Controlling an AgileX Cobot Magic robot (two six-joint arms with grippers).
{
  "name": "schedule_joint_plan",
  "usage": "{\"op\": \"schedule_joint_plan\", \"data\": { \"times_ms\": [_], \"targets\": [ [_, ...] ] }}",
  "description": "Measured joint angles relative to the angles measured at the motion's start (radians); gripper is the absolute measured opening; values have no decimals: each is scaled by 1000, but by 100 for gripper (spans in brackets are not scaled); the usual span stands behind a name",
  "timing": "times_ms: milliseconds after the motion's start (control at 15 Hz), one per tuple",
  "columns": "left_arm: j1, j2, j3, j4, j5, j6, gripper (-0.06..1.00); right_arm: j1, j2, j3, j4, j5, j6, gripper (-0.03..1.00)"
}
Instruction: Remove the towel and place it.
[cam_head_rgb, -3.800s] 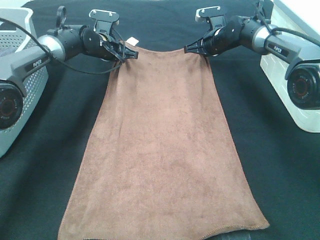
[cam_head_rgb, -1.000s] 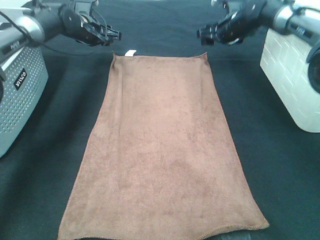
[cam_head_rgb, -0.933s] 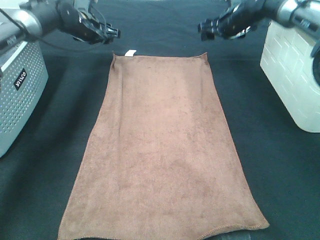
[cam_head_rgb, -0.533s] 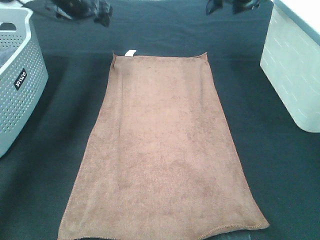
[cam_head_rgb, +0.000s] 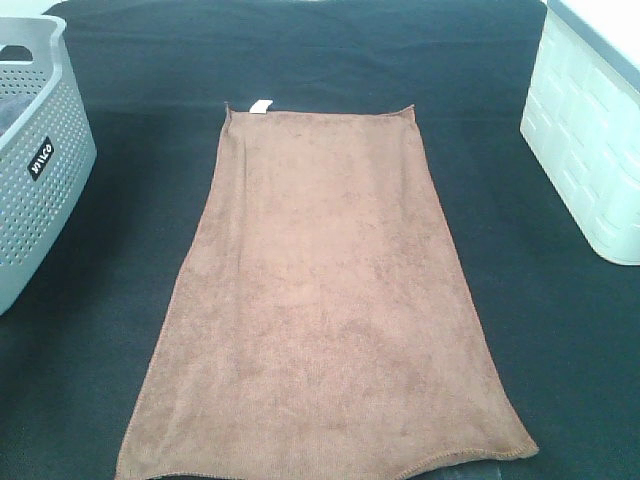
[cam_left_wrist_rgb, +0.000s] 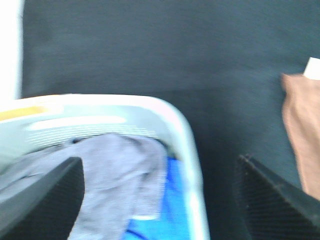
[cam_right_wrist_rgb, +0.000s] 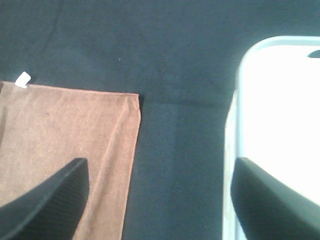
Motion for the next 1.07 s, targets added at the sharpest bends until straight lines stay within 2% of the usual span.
{"op": "schedule_joint_plan", "data": {
  "times_ms": [200,267,333,467,667,800,1067],
  "targets": [
    [6,-75,127,-61,4,0,75,2,-173,215,19,2,8,75],
    [6,-75,127,-61,4,0,75,2,-173,215,19,2,8,75],
    [5,-124,202,-80,4,0,75,2,-261,344,17,2,3,75],
    [4,-332,466,-85,2,-2,75,2,-502,683,-3,2,-14,75],
    [4,-661,891,-85,-127,-11,75,2,-830,1037,-5,-3,-14,75],
    [4,-890,1131,-66,-198,-17,75,2,-1036,1217,-4,-19,-14,75],
    [4,-1297,1461,-42,-232,-23,75,2,-1398,1446,-5,-52,-15,75]
  ]
}}
